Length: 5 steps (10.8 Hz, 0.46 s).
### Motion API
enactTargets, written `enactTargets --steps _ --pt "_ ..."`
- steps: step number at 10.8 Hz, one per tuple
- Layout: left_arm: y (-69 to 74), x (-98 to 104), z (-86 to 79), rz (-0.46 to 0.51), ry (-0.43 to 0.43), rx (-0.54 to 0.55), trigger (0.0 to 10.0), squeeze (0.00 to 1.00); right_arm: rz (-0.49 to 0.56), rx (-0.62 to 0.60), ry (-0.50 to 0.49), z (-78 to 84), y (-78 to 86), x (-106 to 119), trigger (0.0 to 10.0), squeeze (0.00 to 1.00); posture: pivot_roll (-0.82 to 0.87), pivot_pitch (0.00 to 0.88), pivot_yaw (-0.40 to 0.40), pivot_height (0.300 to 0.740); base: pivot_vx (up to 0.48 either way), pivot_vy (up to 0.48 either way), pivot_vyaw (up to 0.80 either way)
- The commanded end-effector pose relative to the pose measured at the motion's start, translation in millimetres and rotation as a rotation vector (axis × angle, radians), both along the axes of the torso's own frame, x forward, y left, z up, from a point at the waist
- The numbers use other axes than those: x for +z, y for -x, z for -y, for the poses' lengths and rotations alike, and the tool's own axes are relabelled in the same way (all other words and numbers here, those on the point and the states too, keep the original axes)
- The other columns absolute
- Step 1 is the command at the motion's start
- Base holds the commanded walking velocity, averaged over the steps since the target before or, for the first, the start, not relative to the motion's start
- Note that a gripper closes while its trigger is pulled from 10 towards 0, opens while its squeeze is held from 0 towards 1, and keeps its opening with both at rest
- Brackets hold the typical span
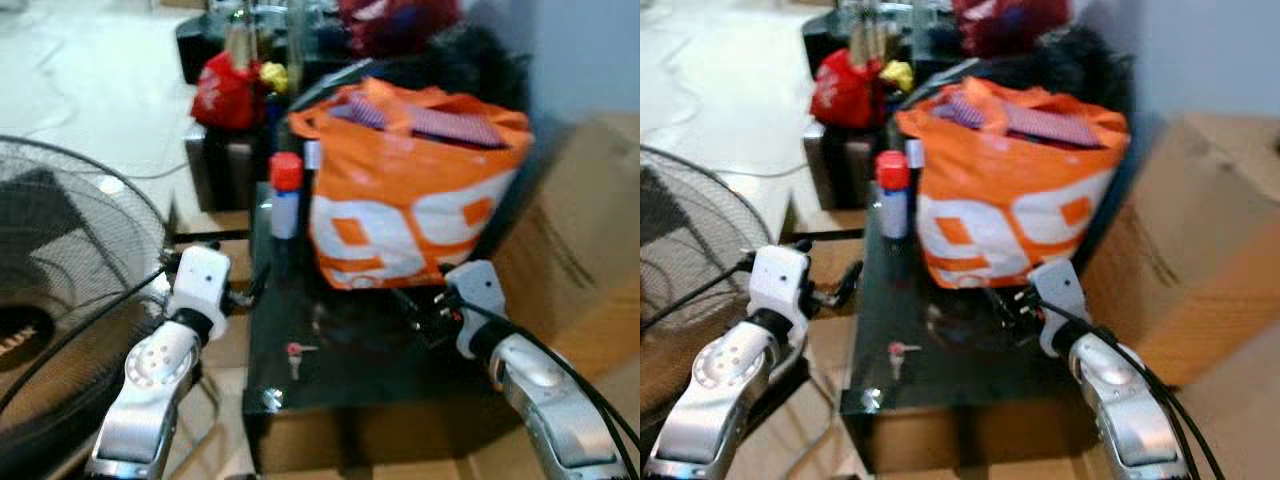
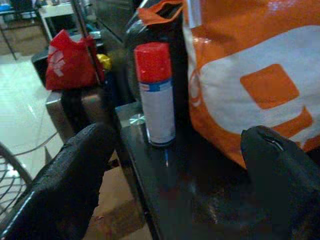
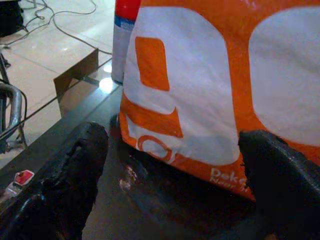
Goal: Hang keys on a hook
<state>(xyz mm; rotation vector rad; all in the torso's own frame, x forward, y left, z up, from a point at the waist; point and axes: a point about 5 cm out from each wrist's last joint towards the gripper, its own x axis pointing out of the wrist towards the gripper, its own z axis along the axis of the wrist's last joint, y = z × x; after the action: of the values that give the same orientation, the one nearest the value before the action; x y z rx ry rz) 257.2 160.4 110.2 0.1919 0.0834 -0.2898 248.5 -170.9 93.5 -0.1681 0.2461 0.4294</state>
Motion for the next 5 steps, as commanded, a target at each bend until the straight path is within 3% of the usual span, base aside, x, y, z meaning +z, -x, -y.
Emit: enactTargets --steps 1,3,5 --pt "-2.1 -1 9.8 0.002 -0.007 -0.047 10.0 0.0 -0.001 -0.046 -0.031 7.4 3.8 0 10.0 0.0 -0.11 0.016 -0.049 0.74 0.0 0.0 0.0" --pt "-14.0 -9 16.7 -0.038 -0.003 -0.104 10.0 0.0 -0.028 -0.057 -0.038 8.1 7.9 -6 10.0 0.0 -0.13 0.032 -0.025 0.74 0.0 0.0 0.0" --pt "-19.3 -32 30.5 -0.18 0.018 -0.256 10.0 0.0 -0.028 -0.022 -0.023 10.1 15.5 1 10.0 0.0 -0.17 0.06 0.002 0.74 0.0 0.0 0.0"
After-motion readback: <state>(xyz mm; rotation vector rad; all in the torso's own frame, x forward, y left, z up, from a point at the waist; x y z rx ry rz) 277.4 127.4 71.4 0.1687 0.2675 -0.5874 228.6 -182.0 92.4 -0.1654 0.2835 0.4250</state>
